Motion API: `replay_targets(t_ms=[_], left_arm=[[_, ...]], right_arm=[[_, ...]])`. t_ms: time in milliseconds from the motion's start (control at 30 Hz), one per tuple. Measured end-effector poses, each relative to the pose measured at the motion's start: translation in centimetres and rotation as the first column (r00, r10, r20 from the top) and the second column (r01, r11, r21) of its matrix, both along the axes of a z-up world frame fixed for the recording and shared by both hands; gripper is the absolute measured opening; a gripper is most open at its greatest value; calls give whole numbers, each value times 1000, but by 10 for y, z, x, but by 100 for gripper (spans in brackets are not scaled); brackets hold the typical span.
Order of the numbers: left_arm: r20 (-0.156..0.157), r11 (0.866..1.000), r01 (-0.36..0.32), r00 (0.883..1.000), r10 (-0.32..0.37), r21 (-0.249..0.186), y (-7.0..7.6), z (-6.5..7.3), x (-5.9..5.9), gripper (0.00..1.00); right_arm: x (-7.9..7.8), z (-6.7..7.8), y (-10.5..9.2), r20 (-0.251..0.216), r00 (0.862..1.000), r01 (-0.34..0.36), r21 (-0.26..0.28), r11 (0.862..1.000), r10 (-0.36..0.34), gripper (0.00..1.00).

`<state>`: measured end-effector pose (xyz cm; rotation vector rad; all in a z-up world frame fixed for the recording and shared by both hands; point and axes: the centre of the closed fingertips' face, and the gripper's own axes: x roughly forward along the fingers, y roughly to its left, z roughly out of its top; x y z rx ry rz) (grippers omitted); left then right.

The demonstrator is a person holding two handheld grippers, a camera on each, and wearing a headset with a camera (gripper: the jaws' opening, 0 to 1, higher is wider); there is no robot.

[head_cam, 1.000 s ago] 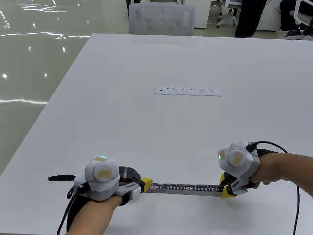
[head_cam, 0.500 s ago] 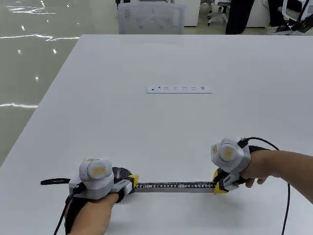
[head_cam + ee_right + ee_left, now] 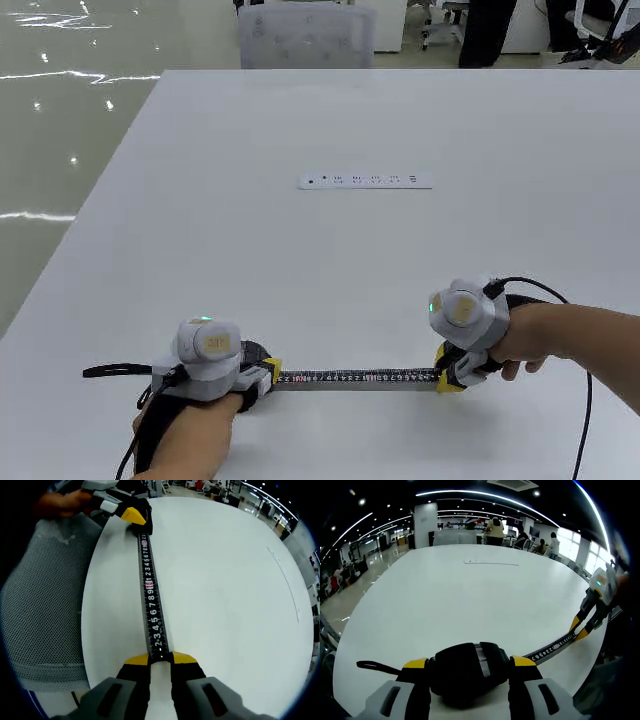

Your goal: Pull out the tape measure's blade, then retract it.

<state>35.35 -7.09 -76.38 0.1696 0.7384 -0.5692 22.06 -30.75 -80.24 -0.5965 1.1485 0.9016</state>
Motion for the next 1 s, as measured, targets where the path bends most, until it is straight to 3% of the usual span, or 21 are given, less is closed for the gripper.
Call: replay_targets(t_ms=[200,300,367,1000], left_arm=[[1,1000,5,1000,-5,-17,0,0,0,59],[-1,1000,8,1000,-8,-27,0,0,0,59],[-3,1000,13,1000,-13,-26,0,0,-1,59],[-12,999,18,1000,-18,-39,0,0,-1,59]], right_arm=[[1,-1,5,16,1000,-12,14,1000,12,13],[2,-2,5,5,999,36,39,999,-36,13],[1,-1,6,21,1000,-5,37,999,4,13],[8,1,17,9,999,35,57,998,-35,13]])
